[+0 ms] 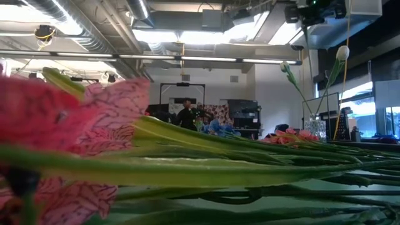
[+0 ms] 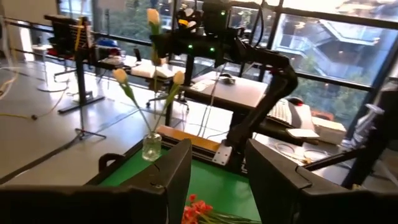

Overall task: Sort flowers into vase by color
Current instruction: Put the white flower into the transparent vase

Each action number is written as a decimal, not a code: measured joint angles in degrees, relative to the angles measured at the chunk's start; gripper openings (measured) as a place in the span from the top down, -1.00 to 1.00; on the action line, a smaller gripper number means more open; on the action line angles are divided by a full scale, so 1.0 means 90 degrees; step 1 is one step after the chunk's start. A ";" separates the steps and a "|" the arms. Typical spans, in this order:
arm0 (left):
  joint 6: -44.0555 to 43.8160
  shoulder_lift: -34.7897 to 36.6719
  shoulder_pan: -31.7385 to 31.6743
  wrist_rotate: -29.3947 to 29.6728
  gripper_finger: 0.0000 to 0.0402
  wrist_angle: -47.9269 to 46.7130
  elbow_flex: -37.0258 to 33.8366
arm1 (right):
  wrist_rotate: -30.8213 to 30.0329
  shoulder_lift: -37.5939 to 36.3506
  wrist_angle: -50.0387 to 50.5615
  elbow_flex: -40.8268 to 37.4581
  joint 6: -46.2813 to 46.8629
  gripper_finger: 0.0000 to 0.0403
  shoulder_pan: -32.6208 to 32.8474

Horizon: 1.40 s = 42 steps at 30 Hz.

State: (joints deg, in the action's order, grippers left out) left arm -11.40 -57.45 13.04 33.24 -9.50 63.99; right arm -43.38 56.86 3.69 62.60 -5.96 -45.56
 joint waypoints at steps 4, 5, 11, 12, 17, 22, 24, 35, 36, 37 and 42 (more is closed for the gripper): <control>0.0000 0.0002 -0.0033 0.0215 0.27 -0.0045 0.0000 | 0.0297 0.0002 -0.0191 -0.0413 0.0017 0.98 -0.0126; 0.0000 0.0002 -0.0065 0.0240 0.27 -0.0045 0.0000 | 0.0335 0.0010 -0.0357 -0.0533 -0.0035 0.98 -0.0119; 0.0000 0.0002 -0.0289 0.0255 0.27 -0.0051 0.0000 | 0.0350 0.0005 -0.0801 -0.0993 0.0009 0.97 -0.0108; -0.0004 0.0002 -0.0325 0.0259 0.27 -0.0051 0.0000 | 0.0351 0.0005 -0.0801 -0.1051 0.0003 0.98 -0.0108; -0.0005 0.0002 -0.0399 0.0255 0.27 -0.0051 0.0000 | 0.0396 0.0000 -0.0859 -0.1148 -0.0045 0.97 -0.0107; -0.0005 0.0002 -0.0420 0.0255 0.27 -0.0048 0.0000 | 0.0397 -0.0002 -0.1013 -0.1148 -0.0093 0.97 -0.0107; -0.0005 0.0002 -0.0420 0.0250 0.27 -0.0048 0.0000 | 0.0399 -0.0003 -0.0941 -0.1146 -0.0103 0.98 -0.0107; -0.0005 0.0002 -0.0418 0.0252 0.27 -0.0053 0.0000 | 0.0509 0.0002 -0.0653 -0.1148 -0.0172 0.97 -0.0107; -0.0005 0.0002 -0.0418 0.0252 0.27 -0.0054 0.0000 | 0.0513 0.0002 -0.0613 -0.1148 -0.0165 0.97 -0.0107; -0.0005 0.0002 -0.0418 0.0250 0.27 -0.0058 0.0000 | 0.0511 0.0000 -0.0552 -0.1148 -0.0133 0.96 -0.0107; -0.0007 0.0002 -0.0418 0.0252 0.27 -0.0162 0.0000 | 0.0513 0.0002 0.0137 -0.1148 0.0067 0.95 -0.0107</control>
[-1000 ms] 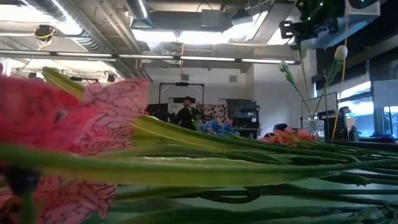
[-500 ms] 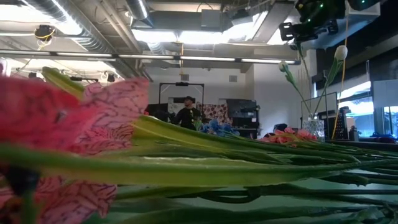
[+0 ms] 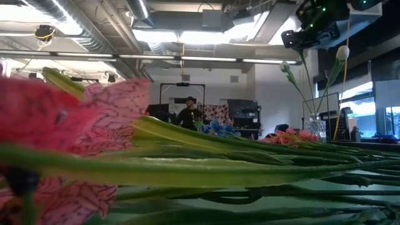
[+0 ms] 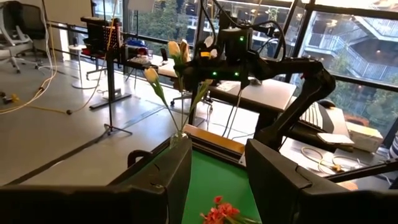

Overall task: Sort flowers into vase by color
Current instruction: Put the white flower into the transparent vase

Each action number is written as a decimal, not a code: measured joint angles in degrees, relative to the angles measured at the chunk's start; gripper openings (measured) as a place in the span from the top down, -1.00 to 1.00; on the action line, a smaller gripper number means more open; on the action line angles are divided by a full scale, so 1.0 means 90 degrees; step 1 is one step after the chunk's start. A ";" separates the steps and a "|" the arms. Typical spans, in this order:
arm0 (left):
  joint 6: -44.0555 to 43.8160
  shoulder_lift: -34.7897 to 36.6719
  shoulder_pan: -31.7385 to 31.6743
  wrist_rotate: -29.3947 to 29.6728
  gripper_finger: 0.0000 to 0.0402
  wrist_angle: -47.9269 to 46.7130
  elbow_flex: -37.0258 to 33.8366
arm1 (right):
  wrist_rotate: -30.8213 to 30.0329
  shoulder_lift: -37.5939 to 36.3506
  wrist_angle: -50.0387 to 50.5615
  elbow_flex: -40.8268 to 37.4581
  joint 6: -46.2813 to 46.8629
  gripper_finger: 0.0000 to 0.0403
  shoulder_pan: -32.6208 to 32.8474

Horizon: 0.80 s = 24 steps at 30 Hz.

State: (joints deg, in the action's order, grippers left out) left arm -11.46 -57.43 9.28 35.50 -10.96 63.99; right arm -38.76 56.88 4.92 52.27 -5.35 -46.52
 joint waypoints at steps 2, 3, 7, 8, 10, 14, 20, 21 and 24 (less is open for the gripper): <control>0.0000 0.0000 0.0000 -0.0002 0.27 -0.0021 -0.0002 | 0.0000 0.0000 0.0308 0.0001 0.0086 0.95 0.0000; 0.0001 0.0000 0.0000 -0.0002 0.27 -0.0018 -0.0002 | 0.0003 0.0000 0.0496 0.0001 0.0135 0.94 0.0000; 0.0000 0.0000 0.0000 -0.0009 0.27 -0.0020 -0.0002 | 0.0062 0.0040 0.1350 0.0002 0.0597 0.84 0.0002; -0.0002 0.0000 0.0000 -0.0009 0.27 -0.0020 -0.0002 | 0.0088 0.0073 0.1614 0.0002 0.0754 0.81 0.0000; -0.0039 0.0000 0.0000 0.0031 0.27 -0.0019 -0.0002 | 0.0101 0.0159 0.1981 0.0001 0.0908 0.74 0.0000; -0.0179 0.0070 0.0002 0.0097 0.27 -0.0131 -0.0002 | 0.0112 0.0276 0.2385 0.0002 0.1246 0.56 0.0005; -0.1495 0.0564 0.0002 0.0075 0.27 -0.1783 -0.0002 | 0.0398 0.0290 0.2889 0.0152 0.1386 0.21 0.0002; -0.1812 0.0634 0.0002 0.0049 0.27 -0.2172 -0.0002 | 0.0486 0.0291 0.3036 0.0239 0.1432 0.15 0.0000; -0.2735 0.0711 0.0002 -0.0141 0.27 -0.3217 -0.0002 | 0.0726 0.0289 0.3699 0.0596 0.1667 -0.03 0.0000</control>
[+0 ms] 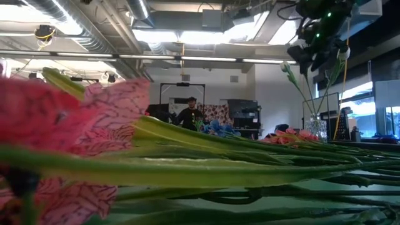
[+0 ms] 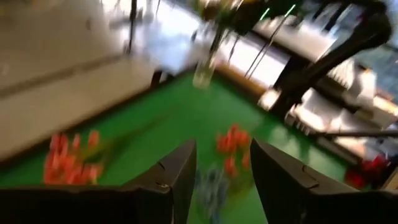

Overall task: Sort flowers into vase by color
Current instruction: Put the white flower into the transparent vase, then put the top left blue flowers into the violet vase

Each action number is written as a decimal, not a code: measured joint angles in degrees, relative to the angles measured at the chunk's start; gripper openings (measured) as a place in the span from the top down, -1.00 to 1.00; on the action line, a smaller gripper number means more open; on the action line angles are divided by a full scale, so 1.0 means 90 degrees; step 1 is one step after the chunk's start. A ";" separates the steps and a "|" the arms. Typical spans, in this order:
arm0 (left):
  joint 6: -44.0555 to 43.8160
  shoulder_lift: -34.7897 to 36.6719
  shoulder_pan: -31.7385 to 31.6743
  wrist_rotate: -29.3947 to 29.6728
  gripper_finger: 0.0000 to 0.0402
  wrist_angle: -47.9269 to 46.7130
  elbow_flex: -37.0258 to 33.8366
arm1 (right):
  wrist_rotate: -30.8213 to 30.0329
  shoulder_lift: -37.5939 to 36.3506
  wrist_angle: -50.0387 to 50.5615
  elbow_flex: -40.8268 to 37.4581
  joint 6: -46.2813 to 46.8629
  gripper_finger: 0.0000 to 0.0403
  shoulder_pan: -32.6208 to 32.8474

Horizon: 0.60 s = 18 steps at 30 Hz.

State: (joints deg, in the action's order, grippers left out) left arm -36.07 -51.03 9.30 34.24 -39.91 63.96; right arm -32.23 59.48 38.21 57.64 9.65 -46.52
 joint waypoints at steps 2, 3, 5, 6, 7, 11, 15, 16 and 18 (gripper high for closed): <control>-0.0490 -0.0052 0.0003 -0.0172 0.27 -0.0559 0.0000 | 0.0321 0.0000 0.0513 0.0264 0.0248 -0.13 0.0000; -0.0644 -0.0105 0.0019 -0.0271 0.27 -0.0736 0.0000 | 0.0470 0.0000 0.0752 0.0393 0.0338 -0.17 0.0000; -0.0793 -0.0230 0.0071 -0.0369 0.27 -0.0948 0.0000 | 0.0727 -0.0002 0.1211 0.0646 0.0507 -0.23 0.0000; -0.0791 -0.0296 0.0088 -0.0382 0.27 -0.0976 -0.0002 | 0.0837 -0.0002 0.1421 0.0780 0.0575 -0.25 0.0000; -0.0782 -0.0362 0.0104 -0.0387 0.27 -0.0958 -0.0002 | 0.0945 -0.0007 0.1612 0.0899 0.0624 -0.26 0.0000; -0.0587 -0.0594 0.0088 -0.0268 0.27 -0.0929 -0.0002 | 0.1240 -0.0010 0.2248 0.1373 0.0739 -0.27 0.0000; -0.0477 -0.0765 0.0087 -0.0128 0.27 -0.0831 -0.0002 | 0.1737 -0.0010 0.2677 0.1755 0.0726 -0.26 0.0002; -0.0475 -0.0792 0.0087 -0.0134 0.27 -0.0789 -0.0002 | 0.1950 -0.0025 0.2696 0.1819 0.0685 -0.26 0.0005; -0.0439 -0.0846 0.0104 -0.0279 0.27 -0.0721 -0.0002 | 0.2567 -0.0114 0.2659 0.1870 0.0530 -0.26 0.0005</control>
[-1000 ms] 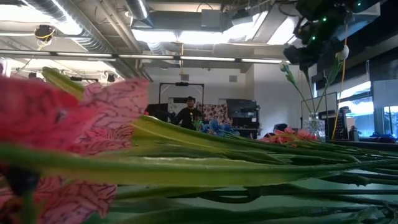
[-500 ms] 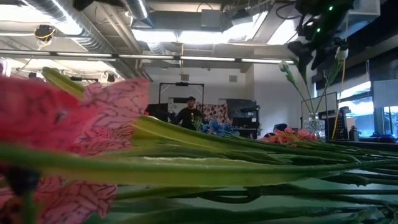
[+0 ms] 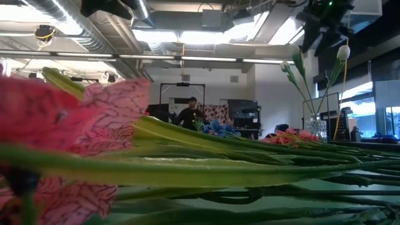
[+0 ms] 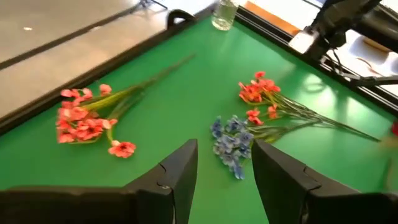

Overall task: Sort flowers into vase by color
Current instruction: Put the top left blue flowers into the violet vase

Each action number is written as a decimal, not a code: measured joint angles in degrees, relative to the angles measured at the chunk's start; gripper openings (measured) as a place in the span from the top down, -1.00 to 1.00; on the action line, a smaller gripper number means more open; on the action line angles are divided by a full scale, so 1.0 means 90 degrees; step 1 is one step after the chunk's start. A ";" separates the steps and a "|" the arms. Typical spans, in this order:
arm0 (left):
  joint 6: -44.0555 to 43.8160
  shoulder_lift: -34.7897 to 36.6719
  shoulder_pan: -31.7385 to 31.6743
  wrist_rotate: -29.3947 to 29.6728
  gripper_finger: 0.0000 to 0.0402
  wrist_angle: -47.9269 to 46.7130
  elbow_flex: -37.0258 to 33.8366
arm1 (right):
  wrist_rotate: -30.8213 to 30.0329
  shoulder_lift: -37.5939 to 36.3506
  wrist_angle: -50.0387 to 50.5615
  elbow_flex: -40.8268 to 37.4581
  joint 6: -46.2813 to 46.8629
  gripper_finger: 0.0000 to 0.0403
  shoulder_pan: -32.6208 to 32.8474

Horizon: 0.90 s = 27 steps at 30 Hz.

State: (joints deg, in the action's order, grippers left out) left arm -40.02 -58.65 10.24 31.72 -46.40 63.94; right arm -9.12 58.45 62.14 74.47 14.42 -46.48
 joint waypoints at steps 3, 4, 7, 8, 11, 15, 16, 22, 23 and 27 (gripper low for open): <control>0.0104 -0.0037 0.0111 -0.0164 0.27 0.0088 0.0000 | 0.0730 -0.0180 -0.0086 0.0004 -0.0080 -0.25 0.0154; 0.0111 -0.0035 0.0156 -0.0160 0.27 0.0110 0.0000 | 0.0805 -0.0217 -0.0059 0.0006 -0.0077 -0.25 0.0319; 0.0113 -0.0031 0.0234 -0.0137 0.27 0.0124 0.0000 | 0.0648 -0.0304 -0.0007 0.0004 0.0103 -0.25 0.0996; 0.0116 -0.0032 0.0255 -0.0131 0.27 0.0122 0.0000 | 0.0490 -0.0336 -0.0012 0.0004 0.0206 -0.25 0.1231; 0.0113 -0.0032 0.0270 -0.0131 0.27 0.0122 0.0000 | -0.0133 -0.0413 -0.0011 0.0004 0.0529 -0.25 0.1937; -0.0021 -0.0088 0.0249 -0.0054 0.27 0.0122 0.0000 | -0.0903 -0.0447 0.0005 0.0004 0.1009 -0.25 0.2795; -0.0041 -0.0115 0.0241 -0.0066 0.27 0.0120 0.0000 | -0.1077 -0.0447 0.0013 0.0004 0.1125 -0.25 0.3007; -0.0544 -0.0428 0.0421 -0.0734 0.27 0.0043 0.0000 | -0.2087 -0.0444 0.0011 0.0004 0.1719 -0.25 0.4081; -0.0725 -0.0511 0.0503 -0.0898 0.27 -0.0022 0.0000 | -0.2164 -0.0444 0.0013 0.0004 0.1818 -0.25 0.4230; -0.1914 -0.0915 0.0894 -0.1904 0.27 -0.0845 0.0000 | -0.2397 -0.0444 0.0116 0.0004 0.2384 -0.25 0.4686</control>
State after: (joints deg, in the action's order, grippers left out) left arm -57.24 -66.88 18.29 14.59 -54.00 63.94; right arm -30.69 54.46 63.18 74.50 35.87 -4.31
